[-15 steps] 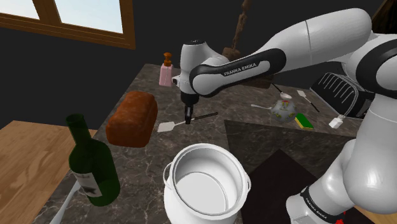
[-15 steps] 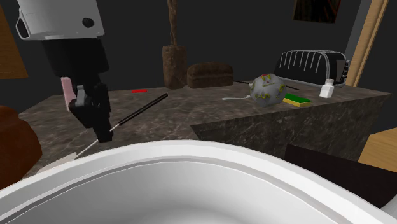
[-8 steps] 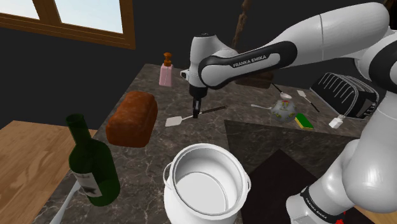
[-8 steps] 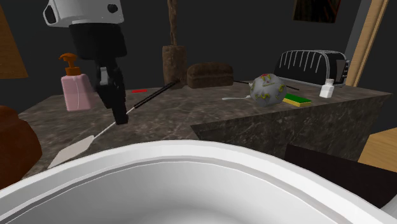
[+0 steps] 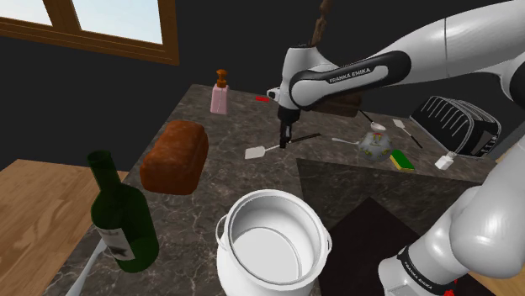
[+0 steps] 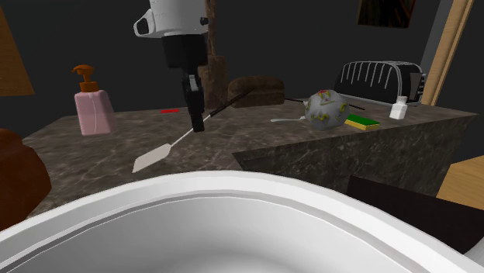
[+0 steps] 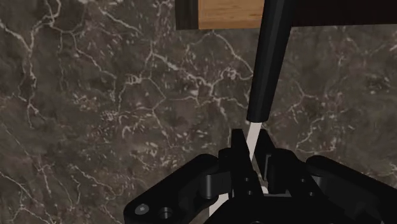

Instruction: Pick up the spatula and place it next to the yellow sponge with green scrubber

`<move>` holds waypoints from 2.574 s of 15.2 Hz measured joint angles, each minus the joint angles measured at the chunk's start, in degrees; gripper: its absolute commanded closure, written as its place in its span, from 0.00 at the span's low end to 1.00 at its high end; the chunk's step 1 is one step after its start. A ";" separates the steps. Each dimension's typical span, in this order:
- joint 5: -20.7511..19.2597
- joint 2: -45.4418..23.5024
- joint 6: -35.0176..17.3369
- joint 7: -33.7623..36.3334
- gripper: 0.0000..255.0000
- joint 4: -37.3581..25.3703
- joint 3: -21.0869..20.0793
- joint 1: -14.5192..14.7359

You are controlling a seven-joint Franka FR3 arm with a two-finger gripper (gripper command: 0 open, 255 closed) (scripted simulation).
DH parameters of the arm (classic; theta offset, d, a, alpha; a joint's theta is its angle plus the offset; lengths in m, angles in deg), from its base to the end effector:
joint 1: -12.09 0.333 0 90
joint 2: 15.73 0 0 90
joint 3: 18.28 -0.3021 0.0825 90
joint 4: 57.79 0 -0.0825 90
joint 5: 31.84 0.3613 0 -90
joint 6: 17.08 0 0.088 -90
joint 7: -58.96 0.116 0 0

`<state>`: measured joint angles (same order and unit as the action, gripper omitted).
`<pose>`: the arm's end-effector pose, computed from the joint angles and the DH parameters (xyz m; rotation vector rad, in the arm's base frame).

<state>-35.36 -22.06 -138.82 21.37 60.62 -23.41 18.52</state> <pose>0.5309 0.1047 0.3659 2.8076 1.3410 -0.0930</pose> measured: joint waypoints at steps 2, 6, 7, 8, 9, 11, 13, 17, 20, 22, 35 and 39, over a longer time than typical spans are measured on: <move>0.02 0.69 -0.38 -2.47 1.00 0.94 1.10 -1.37; 0.02 2.40 -1.87 -7.69 1.00 3.90 3.53 -4.26; 0.00 2.74 -1.73 -9.21 1.00 4.01 4.24 -5.06; -0.02 3.14 -1.68 -10.56 1.00 4.29 4.87 -5.78; -0.07 3.13 -2.23 -11.88 1.00 4.75 5.53 -6.50; -0.12 3.07 -2.36 -14.65 1.00 4.67 6.85 -7.97; -0.16 3.04 -2.72 -17.12 1.00 4.89 8.04 -9.30; -0.09 2.58 -2.41 -22.94 1.00 3.80 10.76 -12.37; 0.14 0.98 -2.79 -26.96 1.00 2.32 12.55 -14.46; 0.33 0.15 -2.80 -29.98 1.00 1.38 13.85 -16.09; 3.95 -10.21 0.34 -47.82 1.00 -12.75 19.80 -26.43; 5.61 -14.81 2.02 -52.89 1.00 -19.08 20.86 -30.10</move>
<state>-29.75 -36.87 -136.80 -31.53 41.54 -2.55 -11.58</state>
